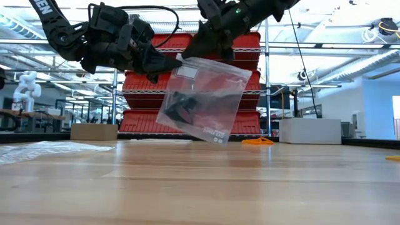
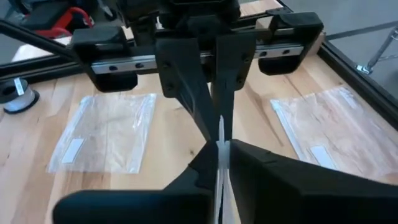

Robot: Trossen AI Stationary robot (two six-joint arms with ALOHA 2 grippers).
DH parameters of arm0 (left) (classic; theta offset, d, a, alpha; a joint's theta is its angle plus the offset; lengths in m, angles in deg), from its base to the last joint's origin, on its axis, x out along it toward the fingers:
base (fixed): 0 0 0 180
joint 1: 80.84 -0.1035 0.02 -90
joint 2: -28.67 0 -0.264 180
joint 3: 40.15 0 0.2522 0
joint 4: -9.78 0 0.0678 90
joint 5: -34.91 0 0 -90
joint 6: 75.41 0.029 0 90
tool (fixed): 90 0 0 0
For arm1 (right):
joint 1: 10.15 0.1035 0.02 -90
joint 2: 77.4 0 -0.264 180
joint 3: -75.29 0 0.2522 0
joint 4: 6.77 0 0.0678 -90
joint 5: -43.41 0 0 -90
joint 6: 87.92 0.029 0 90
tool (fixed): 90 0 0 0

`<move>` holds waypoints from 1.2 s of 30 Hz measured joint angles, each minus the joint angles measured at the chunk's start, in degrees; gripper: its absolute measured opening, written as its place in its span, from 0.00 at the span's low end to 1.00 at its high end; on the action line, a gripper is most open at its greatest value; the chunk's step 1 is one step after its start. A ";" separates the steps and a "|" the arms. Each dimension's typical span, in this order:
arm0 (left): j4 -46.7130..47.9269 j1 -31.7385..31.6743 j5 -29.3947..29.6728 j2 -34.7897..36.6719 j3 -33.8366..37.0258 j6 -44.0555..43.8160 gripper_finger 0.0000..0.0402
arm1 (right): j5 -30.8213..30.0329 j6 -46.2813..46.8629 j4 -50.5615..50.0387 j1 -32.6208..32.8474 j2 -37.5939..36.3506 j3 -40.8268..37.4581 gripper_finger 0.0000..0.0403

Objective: Sort rubber bands
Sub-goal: Close the transparent zip bag that contains the black rubber bands

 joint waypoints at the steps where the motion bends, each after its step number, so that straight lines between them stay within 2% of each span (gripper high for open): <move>1: -0.01 0.02 0.02 0.00 0.00 0.00 0.00 | 0.00 0.03 -0.40 -0.01 -0.04 0.01 0.03; 14: 0.28 -0.36 1.94 -0.02 0.04 -0.13 0.00 | -0.32 0.93 -6.84 0.84 -0.16 0.13 0.02; 36: -0.07 -0.42 3.01 -0.02 0.04 -0.37 0.00 | -1.70 4.14 -28.44 1.68 -4.67 0.07 0.02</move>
